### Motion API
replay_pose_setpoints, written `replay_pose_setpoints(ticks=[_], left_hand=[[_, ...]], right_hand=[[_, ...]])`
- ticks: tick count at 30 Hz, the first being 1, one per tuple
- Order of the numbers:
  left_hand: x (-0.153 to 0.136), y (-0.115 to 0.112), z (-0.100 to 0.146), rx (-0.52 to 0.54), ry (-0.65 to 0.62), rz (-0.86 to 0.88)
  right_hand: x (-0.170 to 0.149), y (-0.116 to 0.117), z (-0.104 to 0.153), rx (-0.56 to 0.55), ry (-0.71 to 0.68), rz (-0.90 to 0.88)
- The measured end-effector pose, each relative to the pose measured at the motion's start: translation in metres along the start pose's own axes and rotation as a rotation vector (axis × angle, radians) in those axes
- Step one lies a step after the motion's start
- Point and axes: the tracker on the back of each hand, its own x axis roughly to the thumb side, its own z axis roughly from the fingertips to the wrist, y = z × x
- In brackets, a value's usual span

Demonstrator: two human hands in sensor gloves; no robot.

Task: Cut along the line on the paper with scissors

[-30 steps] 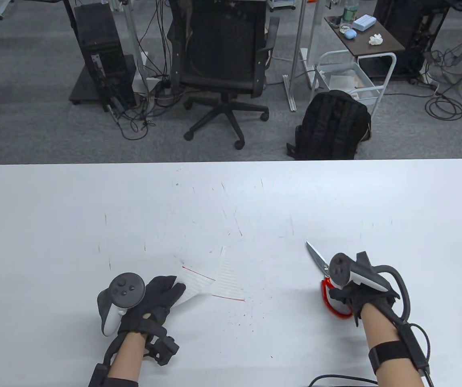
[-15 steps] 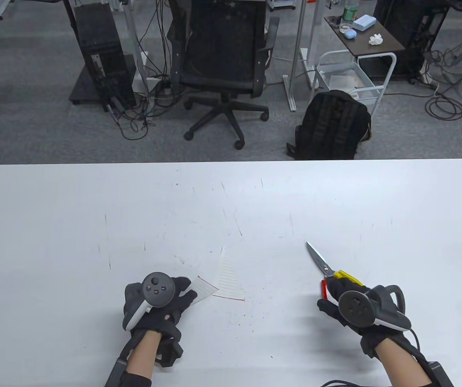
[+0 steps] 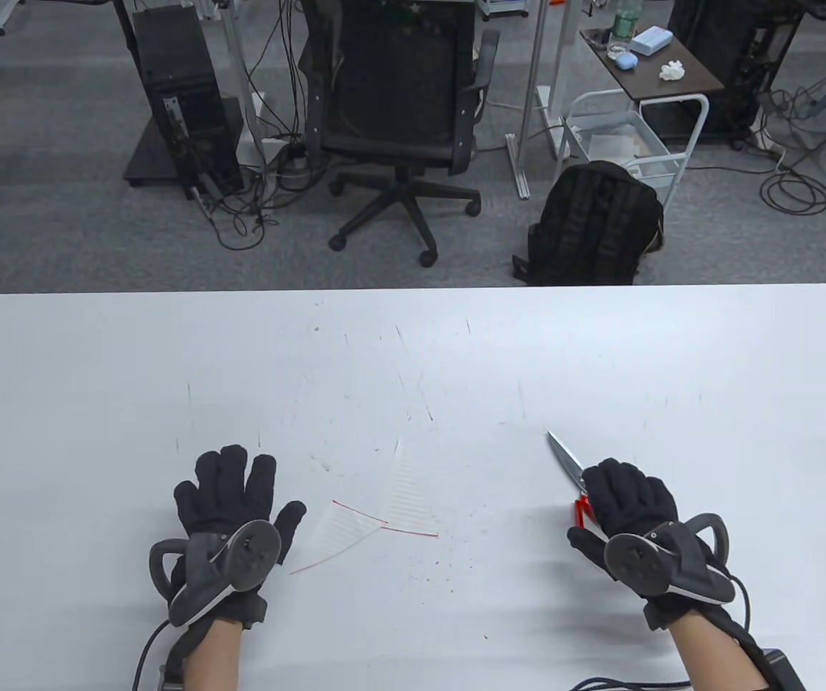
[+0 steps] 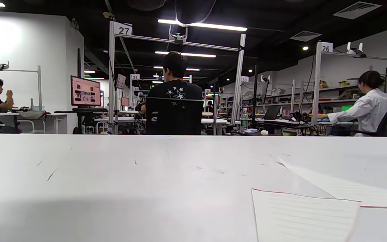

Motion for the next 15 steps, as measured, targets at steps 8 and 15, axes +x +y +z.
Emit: replay_pose_setpoints(ticks=[8, 15], left_hand=[[-0.009, -0.013, -0.001, -0.086, -0.070, 0.090], [-0.006, -0.019, -0.003, -0.082, -0.135, 0.098]], right_hand=[[-0.021, 0.002, 0.002, 0.032, 0.115, -0.026], [-0.025, 0.002, 0.002, 0.044, 0.132, -0.020]])
